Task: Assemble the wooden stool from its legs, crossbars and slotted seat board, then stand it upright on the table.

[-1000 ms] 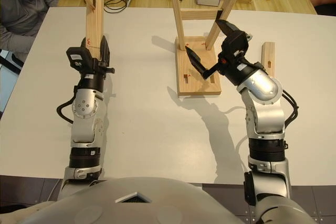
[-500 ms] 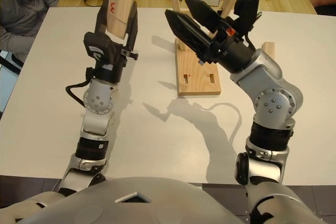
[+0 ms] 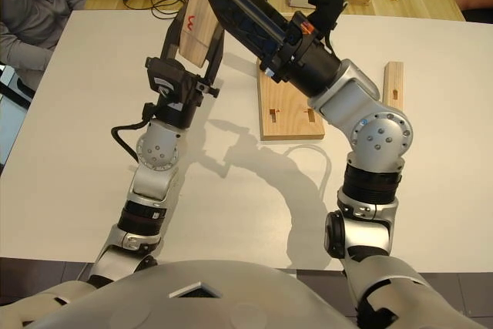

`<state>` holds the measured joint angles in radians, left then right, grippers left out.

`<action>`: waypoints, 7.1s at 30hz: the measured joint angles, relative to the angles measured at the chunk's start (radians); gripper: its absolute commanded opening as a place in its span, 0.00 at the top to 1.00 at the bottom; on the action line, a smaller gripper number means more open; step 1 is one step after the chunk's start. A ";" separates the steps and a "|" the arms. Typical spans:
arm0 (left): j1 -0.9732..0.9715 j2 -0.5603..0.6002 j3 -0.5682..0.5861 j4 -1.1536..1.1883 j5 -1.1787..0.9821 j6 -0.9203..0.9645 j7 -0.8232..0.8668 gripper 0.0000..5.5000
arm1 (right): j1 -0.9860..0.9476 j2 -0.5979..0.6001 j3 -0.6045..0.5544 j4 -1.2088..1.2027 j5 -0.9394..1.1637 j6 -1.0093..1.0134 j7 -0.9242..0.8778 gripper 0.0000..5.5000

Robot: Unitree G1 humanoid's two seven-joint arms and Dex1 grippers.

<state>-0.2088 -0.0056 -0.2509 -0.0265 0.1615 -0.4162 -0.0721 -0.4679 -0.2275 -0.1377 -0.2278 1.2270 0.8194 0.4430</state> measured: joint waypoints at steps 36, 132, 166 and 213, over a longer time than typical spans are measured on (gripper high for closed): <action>0.000 0.014 -0.024 0.039 0.001 -0.102 -0.043 0.63 | -0.015 0.071 -0.011 0.077 -0.037 -0.012 -0.014 0.80; -0.872 0.349 0.297 0.430 -0.846 1.309 -1.270 0.81 | 0.104 -0.211 0.146 -0.033 -0.400 -0.130 0.459 0.81; -0.548 0.287 0.583 0.079 -0.749 1.085 -0.418 0.81 | 0.466 -0.485 -0.055 0.186 -0.920 -0.546 0.336 0.49; -0.160 -0.119 0.179 -0.181 -0.566 0.793 0.229 0.81 | 0.270 -0.354 0.222 0.512 -1.292 -0.895 0.233 1.00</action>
<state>-0.3689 -0.1247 -0.0716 -0.2070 -0.4046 0.3770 0.1566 -0.1978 -0.5813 0.0844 0.2847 -0.0646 -0.0757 0.6756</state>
